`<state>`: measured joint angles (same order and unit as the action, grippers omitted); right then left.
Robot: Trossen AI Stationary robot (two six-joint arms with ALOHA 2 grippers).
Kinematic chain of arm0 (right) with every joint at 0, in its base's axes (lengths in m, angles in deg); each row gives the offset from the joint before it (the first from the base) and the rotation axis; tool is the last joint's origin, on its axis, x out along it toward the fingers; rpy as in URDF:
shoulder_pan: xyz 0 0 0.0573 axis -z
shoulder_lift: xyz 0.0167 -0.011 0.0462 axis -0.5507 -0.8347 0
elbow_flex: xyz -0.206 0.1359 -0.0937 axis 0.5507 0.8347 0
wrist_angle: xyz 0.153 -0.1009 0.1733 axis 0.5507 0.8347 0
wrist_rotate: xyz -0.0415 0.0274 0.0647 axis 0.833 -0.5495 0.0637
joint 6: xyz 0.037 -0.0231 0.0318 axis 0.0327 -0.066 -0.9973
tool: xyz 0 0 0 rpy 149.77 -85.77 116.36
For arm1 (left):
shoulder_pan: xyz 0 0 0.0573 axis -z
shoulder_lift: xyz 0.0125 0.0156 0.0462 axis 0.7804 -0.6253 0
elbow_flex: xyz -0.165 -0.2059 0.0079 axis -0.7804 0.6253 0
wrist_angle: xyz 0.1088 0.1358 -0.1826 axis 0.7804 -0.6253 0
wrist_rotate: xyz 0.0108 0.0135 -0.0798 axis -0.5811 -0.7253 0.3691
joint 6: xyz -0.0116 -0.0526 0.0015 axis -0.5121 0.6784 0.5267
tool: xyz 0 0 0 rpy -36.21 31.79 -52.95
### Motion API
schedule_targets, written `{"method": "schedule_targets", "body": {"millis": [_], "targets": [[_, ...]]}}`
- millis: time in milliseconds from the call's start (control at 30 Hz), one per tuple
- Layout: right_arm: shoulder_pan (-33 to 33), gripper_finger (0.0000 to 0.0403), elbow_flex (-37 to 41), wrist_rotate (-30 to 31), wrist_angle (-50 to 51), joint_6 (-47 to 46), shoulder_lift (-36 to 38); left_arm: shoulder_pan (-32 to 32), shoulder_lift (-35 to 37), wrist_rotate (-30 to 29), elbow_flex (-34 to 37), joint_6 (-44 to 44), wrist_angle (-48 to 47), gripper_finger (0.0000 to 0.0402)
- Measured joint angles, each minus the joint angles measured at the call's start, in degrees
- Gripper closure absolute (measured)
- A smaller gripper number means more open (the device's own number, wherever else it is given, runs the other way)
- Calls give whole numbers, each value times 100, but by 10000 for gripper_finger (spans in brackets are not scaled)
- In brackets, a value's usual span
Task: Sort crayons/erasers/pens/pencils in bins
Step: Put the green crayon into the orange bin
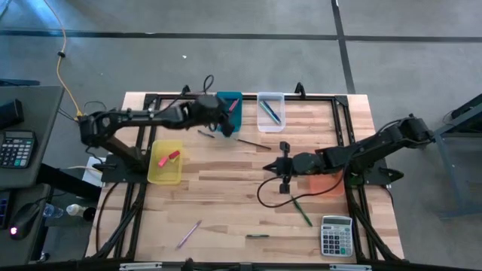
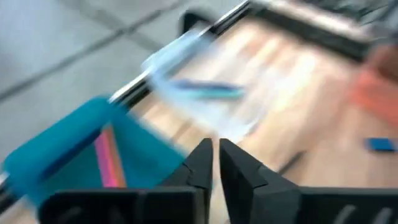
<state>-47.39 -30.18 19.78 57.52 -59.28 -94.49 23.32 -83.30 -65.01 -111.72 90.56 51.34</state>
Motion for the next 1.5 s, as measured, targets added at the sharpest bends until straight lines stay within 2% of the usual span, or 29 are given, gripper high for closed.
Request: {"method": "schedule_targets", "body": {"millis": [100,267,433,700,900,1033,1233,1333,1500], "targets": [[-52,403,0,199,168,-2,72,413,196,0,496,-435,1027,398],[-178,403,0,466,471,-150,205,968,274,99,1271,-843,2636,396],[-322,403,0,1142,1141,-659,340,1215,279,442,1927,-912,3562,401],[-301,403,0,1053,1864,-1608,483,1563,279,712,3249,-1561,6076,401],[-158,403,-42,697,1932,-1817,480,1571,277,785,3479,-1259,6080,401],[-375,403,-257,488,1992,-1914,339,1665,274,1139,3479,-1370,6008,401],[-956,400,-931,347,2196,-2231,-520,1845,274,1184,3477,-1470,5967,401],[-1251,380,-1435,326,2631,-2516,-1080,1902,274,1169,3476,-1568,5973,401],[-1729,317,-2254,267,3204,-2797,-1867,1942,274,1150,3475,-1587,5986,401]]}}
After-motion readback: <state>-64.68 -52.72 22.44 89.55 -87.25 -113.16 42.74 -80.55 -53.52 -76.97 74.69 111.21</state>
